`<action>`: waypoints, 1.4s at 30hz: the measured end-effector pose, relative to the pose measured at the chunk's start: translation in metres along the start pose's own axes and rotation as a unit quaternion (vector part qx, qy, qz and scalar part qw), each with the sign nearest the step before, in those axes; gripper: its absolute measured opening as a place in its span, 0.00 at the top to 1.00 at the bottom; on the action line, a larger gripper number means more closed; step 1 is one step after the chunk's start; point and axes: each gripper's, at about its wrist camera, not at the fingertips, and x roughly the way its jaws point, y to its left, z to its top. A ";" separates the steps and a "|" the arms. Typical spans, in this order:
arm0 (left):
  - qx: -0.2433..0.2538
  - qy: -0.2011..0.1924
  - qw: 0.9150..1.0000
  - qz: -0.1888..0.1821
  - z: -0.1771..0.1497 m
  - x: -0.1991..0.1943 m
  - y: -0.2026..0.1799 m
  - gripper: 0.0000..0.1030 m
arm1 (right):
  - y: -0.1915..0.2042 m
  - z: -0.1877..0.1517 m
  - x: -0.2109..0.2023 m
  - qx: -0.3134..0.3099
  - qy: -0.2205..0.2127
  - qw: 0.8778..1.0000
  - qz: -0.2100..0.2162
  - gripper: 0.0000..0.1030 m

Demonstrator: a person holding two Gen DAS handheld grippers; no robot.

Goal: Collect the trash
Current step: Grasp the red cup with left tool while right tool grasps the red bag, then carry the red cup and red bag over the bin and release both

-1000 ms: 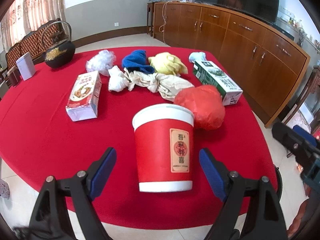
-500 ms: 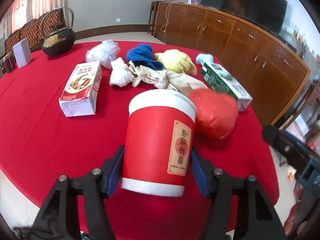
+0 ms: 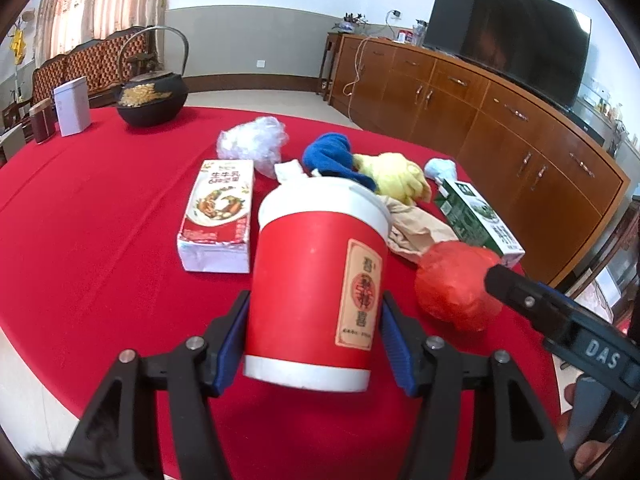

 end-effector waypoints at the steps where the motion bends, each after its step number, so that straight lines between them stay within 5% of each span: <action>1: -0.003 0.000 1.000 0.000 0.000 0.000 0.001 0.39 | 0.002 0.001 0.005 -0.001 0.002 1.000 0.000 0.08; 6: -0.003 0.004 1.000 0.000 0.000 0.004 0.004 0.39 | 0.006 -0.002 0.027 -0.005 0.025 1.000 0.001 0.09; 9: -0.005 0.005 1.000 -0.003 -0.001 0.005 0.005 0.39 | 0.006 -0.009 0.038 -0.007 0.043 0.999 0.010 0.39; 15: -0.001 0.008 1.000 -0.009 -0.002 0.004 0.001 0.39 | 0.002 -0.016 0.033 -0.002 0.034 0.999 0.029 0.55; 29: 0.020 -0.002 0.999 -0.038 -0.010 -0.035 -0.037 0.39 | -0.020 -0.031 -0.055 -0.015 -0.015 1.000 0.004 0.57; 42: 0.083 0.007 0.989 -0.121 -0.048 -0.078 -0.134 0.39 | -0.116 -0.081 -0.166 0.051 -0.045 0.994 -0.089 0.57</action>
